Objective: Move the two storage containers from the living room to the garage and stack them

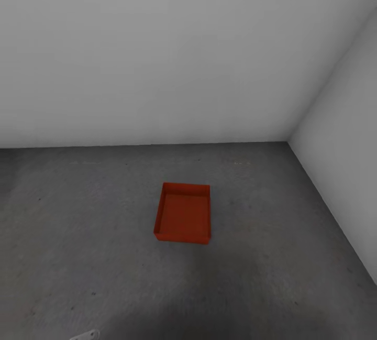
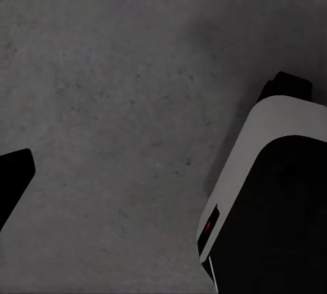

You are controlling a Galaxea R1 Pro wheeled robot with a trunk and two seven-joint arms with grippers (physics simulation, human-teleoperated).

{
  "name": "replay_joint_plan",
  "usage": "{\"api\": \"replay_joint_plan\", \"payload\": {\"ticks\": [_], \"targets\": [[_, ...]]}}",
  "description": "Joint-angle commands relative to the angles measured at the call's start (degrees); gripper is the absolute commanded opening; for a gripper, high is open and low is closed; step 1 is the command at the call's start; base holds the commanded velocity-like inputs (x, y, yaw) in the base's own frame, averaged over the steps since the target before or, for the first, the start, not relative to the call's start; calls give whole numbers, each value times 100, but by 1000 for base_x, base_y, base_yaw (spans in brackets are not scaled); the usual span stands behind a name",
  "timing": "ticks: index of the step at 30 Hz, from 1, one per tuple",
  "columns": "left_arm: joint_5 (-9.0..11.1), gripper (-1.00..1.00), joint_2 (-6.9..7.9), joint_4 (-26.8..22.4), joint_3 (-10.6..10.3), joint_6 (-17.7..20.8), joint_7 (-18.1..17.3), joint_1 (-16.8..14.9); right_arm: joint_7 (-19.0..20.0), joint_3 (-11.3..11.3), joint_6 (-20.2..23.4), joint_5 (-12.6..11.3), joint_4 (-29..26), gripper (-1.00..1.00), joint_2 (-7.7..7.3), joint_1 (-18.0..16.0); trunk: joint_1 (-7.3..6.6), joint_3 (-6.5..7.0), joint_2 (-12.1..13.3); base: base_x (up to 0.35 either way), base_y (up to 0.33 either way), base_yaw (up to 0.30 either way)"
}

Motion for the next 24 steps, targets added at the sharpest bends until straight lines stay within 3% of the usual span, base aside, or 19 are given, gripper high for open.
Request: {"api": "replay_joint_plan", "payload": {"ticks": [1,10,19,24], "targets": [[5,100,-2,-1,44,-7,5,-2,-15,46,-33,-11,19,100,2,-7,-22,14,37,0,0,0],[-3,100,-41,0,39,7,-50,-2,114,48,-60,-1,19,100,52,-7,-219,176,398,0,0,0],[4,100,-108,0,44,11,-418,-2,606,46,-34,-31,19,100,55,-7,-417,337,759,0,0,0],[5,100,-116,0,46,11,-467,-2,656,45,-29,-34,19,100,45,-7,-417,337,759,0,0,0]]}}
